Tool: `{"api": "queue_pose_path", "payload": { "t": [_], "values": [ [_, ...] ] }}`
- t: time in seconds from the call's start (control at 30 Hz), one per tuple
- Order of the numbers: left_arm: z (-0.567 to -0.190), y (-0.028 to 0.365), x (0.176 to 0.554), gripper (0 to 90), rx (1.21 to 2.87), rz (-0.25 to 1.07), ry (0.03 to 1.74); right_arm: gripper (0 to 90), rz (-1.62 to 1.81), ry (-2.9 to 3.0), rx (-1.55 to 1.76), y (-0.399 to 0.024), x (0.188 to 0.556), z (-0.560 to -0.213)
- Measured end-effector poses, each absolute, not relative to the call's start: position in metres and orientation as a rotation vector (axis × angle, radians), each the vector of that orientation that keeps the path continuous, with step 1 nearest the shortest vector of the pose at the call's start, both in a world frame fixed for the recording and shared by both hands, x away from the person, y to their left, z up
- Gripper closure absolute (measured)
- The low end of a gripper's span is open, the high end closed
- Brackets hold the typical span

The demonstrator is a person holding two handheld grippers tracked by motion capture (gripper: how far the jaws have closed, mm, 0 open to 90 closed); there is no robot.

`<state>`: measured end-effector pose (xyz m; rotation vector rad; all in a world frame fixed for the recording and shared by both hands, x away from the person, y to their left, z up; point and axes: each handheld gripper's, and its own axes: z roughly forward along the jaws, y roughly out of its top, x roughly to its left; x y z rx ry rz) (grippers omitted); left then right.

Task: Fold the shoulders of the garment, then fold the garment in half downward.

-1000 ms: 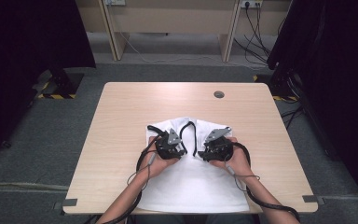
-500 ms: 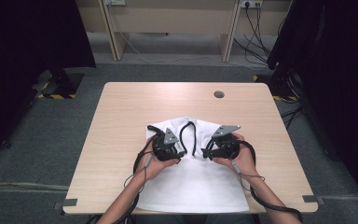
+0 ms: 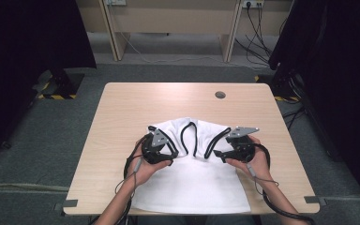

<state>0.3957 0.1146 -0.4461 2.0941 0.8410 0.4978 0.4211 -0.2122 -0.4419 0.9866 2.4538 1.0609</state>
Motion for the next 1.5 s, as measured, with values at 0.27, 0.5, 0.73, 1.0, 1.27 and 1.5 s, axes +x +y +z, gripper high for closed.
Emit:
{"api": "queue_pose_path", "payload": {
  "t": [0.27, 0.5, 0.73, 1.0, 1.27, 1.5],
  "values": [
    [-0.447, 0.129, 0.391, 24.7, 2.073, 0.512, 0.865, 20.8, 1.067, 2.430, 1.028, -0.230, 0.418, -0.442],
    [-0.448, 0.149, 0.389, 24.1, 2.048, 0.528, 0.907, 20.5, 1.083, 2.373, 1.083, -0.255, 0.414, -0.438],
    [-0.447, 0.170, 0.389, 24.1, 2.010, 0.552, 0.963, 20.3, 1.090, 2.312, 1.163, -0.285, 0.410, -0.438],
    [-0.443, 0.177, 0.390, 24.1, 1.997, 0.570, 0.982, 20.1, 1.099, 2.273, 1.210, -0.303, 0.407, -0.439],
    [-0.438, 0.181, 0.412, 24.1, 2.008, 0.566, 1.017, 20.1, 1.100, 2.270, 1.205, -0.302, 0.416, -0.429],
    [-0.441, 0.182, 0.455, 24.8, 2.044, 0.562, 1.099, 22.3, 1.086, 2.291, 1.230, -0.288, 0.449, -0.421]
  ]
}}
